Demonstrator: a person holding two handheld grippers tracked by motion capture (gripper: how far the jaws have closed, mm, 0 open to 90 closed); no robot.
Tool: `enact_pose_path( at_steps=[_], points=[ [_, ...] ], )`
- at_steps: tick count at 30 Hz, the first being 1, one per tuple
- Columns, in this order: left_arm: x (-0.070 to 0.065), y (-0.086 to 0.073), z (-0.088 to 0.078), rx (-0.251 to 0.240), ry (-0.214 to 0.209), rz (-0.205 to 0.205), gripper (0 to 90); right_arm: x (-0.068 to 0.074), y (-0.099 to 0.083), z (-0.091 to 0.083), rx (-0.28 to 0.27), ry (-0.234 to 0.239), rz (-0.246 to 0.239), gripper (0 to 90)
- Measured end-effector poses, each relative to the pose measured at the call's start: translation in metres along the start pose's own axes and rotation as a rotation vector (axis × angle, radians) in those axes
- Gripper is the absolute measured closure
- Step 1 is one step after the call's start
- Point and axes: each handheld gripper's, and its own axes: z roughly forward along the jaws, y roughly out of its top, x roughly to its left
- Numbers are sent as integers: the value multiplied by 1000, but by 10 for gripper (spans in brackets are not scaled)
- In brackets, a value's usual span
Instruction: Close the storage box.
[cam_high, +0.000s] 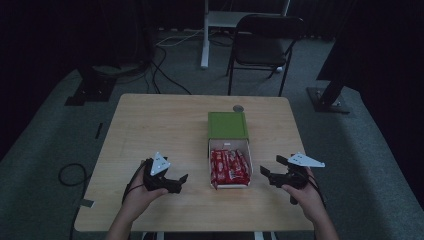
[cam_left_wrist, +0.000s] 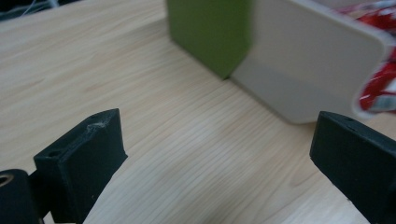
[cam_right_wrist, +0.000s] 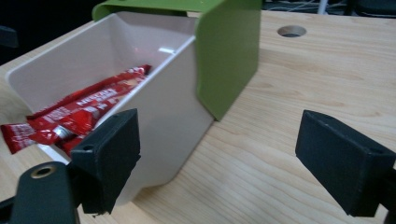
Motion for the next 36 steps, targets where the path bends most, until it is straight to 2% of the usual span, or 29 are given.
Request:
enact_pose_path(
  at_steps=[3,8,9,12,14,16,22,26,32,33,36],
  points=[
    [-8,6,3,-11,-19,23,39,3,2,2,-5,14,-10,133],
    [-16,13,8,-30,-45,36,39,9,5,5,-11,52,-29,132],
    [-22,16,10,-23,-48,63,39,10,5,6,-11,59,-38,132],
    [-28,19,14,-22,-68,75,39,12,5,9,-8,73,-33,133],
    [-33,22,16,-28,-79,98,39,13,5,11,-6,86,-39,133],
    [-35,23,18,-32,-100,91,39,15,4,12,-2,102,-43,133],
    [-39,27,27,-42,-104,87,39,19,-2,17,22,131,-70,134],
    [-41,29,32,-34,-115,99,39,18,-3,20,32,126,-72,135],
    [-41,32,39,-29,-121,96,39,15,-3,23,39,116,-69,136],
    [-41,31,43,-18,-120,109,39,14,-4,23,37,115,-65,135],
    [-41,31,48,-4,-119,107,39,13,-4,24,40,119,-60,135]
  ],
)
